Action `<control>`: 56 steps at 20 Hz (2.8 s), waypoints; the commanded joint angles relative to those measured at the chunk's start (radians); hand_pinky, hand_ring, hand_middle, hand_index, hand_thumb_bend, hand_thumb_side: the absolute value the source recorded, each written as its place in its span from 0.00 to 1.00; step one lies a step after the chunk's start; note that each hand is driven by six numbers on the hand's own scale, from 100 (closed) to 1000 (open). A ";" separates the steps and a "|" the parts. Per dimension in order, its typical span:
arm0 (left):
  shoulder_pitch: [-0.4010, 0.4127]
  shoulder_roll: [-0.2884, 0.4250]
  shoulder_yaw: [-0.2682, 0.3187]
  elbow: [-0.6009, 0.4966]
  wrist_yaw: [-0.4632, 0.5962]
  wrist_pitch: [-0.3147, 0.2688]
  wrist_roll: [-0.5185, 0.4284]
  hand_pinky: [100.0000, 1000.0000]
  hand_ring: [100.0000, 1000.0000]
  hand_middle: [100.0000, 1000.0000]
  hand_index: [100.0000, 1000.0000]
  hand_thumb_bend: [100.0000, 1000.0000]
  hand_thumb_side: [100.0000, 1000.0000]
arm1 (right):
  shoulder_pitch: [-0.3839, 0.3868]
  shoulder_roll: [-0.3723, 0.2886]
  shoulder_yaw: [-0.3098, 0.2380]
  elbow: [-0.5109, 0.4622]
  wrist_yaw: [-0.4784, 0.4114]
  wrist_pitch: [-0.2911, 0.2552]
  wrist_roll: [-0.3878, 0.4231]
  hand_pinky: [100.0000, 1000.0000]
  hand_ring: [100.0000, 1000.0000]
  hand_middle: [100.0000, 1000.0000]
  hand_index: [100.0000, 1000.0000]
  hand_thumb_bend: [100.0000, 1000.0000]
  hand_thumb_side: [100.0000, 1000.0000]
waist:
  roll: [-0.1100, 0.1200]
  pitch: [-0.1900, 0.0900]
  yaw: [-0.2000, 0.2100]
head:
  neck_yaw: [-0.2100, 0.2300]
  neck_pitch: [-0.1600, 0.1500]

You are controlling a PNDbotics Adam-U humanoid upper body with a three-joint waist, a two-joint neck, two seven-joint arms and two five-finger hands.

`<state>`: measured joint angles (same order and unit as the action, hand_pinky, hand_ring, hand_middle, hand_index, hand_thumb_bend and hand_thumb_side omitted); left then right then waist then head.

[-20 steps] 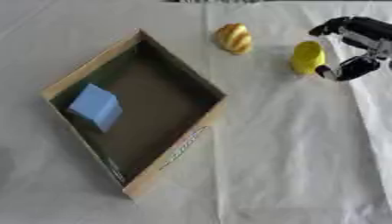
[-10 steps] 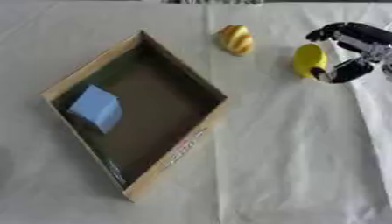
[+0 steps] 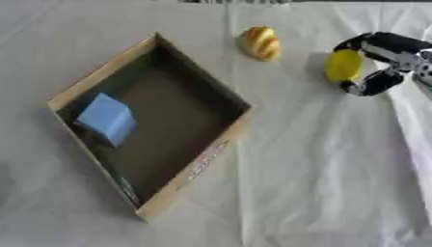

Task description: Pick up objects on the table and place them in the box.

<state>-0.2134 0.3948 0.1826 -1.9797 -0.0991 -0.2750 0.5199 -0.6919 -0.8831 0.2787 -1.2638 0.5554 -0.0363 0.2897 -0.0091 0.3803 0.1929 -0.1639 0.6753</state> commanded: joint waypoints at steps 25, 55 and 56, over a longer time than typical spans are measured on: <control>-0.004 0.022 -0.002 -0.020 0.009 0.007 -0.012 0.71 0.66 0.67 0.79 0.00 0.48 | -0.368 0.262 0.106 -0.473 -0.169 0.071 0.086 0.79 0.63 0.44 0.63 0.00 0.00 | 0.013 -0.070 -0.012 | -0.019 0.026; 0.019 0.005 0.038 -0.020 0.007 0.015 0.032 0.71 0.65 0.67 0.79 0.00 0.50 | -0.305 0.741 0.277 -0.122 0.212 -0.007 0.051 0.78 0.62 0.45 0.63 0.00 0.00 | 0.005 -0.069 0.013 | -0.048 0.028; 0.020 0.004 0.038 -0.020 0.007 0.016 0.031 0.71 0.65 0.67 0.79 0.00 0.50 | -0.299 0.734 0.273 -0.129 0.218 0.004 0.043 0.78 0.62 0.45 0.63 0.00 0.00 | 0.004 -0.069 0.012 | -0.047 0.028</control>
<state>-0.1927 0.3859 0.2188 -1.9798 -0.0949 -0.2613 0.5535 -0.9759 -0.1354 0.5651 -1.3714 0.7580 -0.0416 0.3449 -0.0093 0.3285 0.2034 -0.2137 0.7107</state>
